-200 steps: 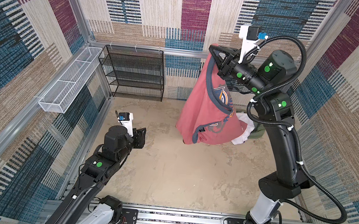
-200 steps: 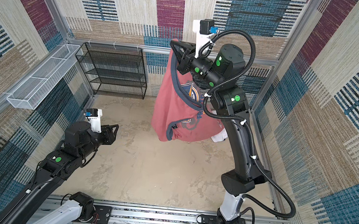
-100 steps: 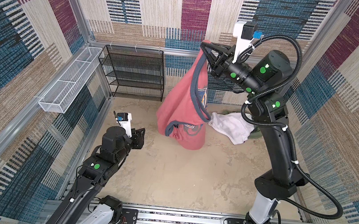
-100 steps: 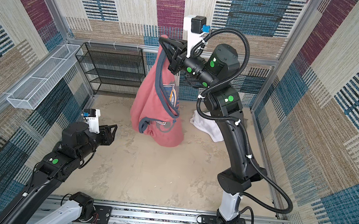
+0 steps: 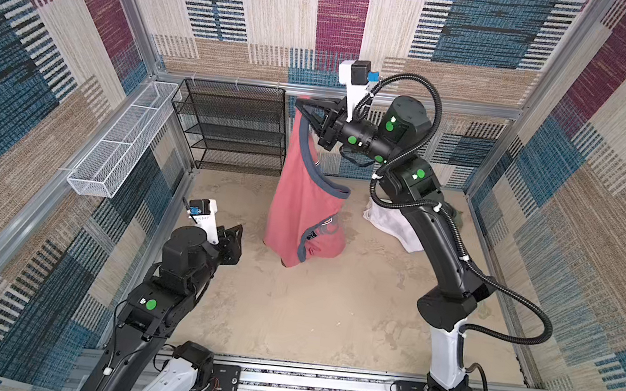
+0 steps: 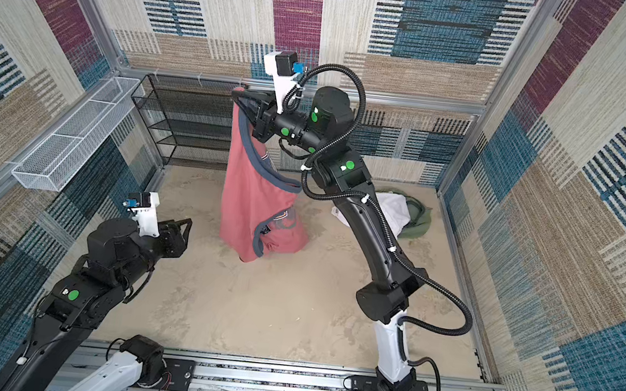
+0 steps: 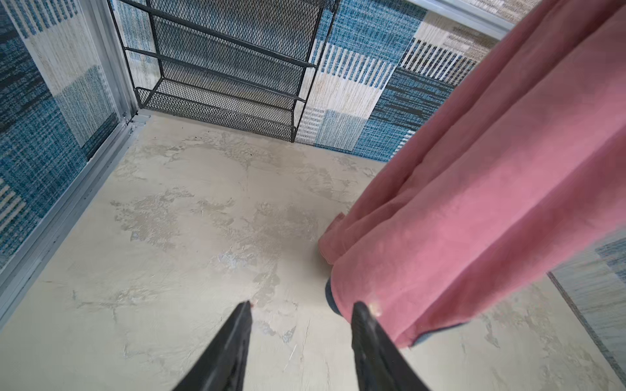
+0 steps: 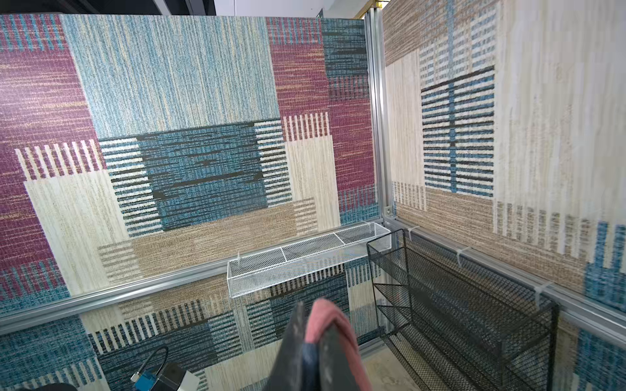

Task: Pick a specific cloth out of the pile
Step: 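Carry the red t-shirt toward the left gripper with the right arm, then lower the red t-shirt onto the table and open the right gripper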

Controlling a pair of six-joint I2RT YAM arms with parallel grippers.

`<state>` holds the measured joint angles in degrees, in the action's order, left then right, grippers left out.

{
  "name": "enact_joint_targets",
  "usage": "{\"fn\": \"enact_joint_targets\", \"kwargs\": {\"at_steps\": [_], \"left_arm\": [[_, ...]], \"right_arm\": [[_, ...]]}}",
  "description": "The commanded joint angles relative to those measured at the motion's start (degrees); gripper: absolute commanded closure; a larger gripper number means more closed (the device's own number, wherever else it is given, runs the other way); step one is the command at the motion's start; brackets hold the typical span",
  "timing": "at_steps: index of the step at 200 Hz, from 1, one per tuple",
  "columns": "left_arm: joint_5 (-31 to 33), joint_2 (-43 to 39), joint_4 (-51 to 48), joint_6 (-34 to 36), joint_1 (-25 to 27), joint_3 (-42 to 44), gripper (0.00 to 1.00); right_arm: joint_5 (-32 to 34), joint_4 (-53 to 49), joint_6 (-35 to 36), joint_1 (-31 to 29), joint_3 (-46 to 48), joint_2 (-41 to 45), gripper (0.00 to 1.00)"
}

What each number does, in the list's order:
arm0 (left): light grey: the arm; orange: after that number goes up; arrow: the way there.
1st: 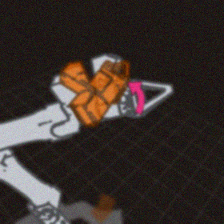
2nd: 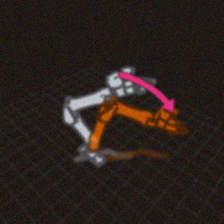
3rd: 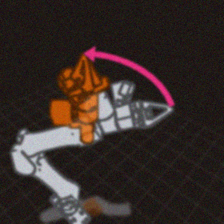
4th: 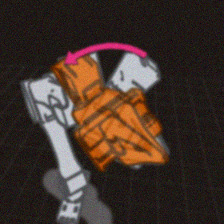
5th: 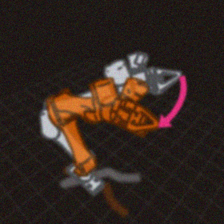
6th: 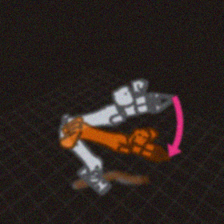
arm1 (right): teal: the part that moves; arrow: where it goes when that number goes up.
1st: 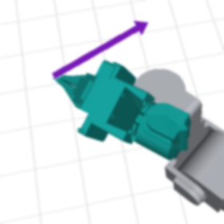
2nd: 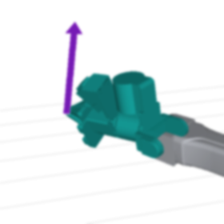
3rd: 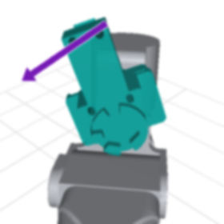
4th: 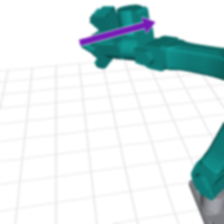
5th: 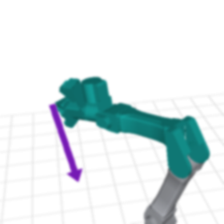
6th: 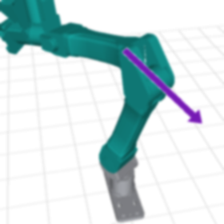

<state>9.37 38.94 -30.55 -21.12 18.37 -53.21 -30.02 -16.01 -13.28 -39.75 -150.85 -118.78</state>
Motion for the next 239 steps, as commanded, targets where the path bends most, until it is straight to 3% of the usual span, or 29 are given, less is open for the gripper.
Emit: {"fn": "enact_joint_targets", "kwargs": {"at_steps": [1,79,140,239], "left_arm": [[1.75,-0.39,-2.49,0.72,0.00,-1.00,0.49],[3.04,-1.90,-5.54,0.82,0.00,-1.24,0.49],[3.75,-2.30,-6.00,1.00,0.00,-1.11,0.49],[3.65,-1.77,-5.58,0.91,0.00,-0.75,0.49]], "right_arm": [[-0.91,5.01,-1.35,-1.17,-0.56,-1.52,1.00],[-0.67,3.34,-1.91,-5.73,-0.27,-10.07,1.00],[0.17,2.26,-2.50,-7.03,4.10,-13.47,1.00],[0.36,3.88,-5.38,-8.57,3.75,-22.22,0.98]]}}
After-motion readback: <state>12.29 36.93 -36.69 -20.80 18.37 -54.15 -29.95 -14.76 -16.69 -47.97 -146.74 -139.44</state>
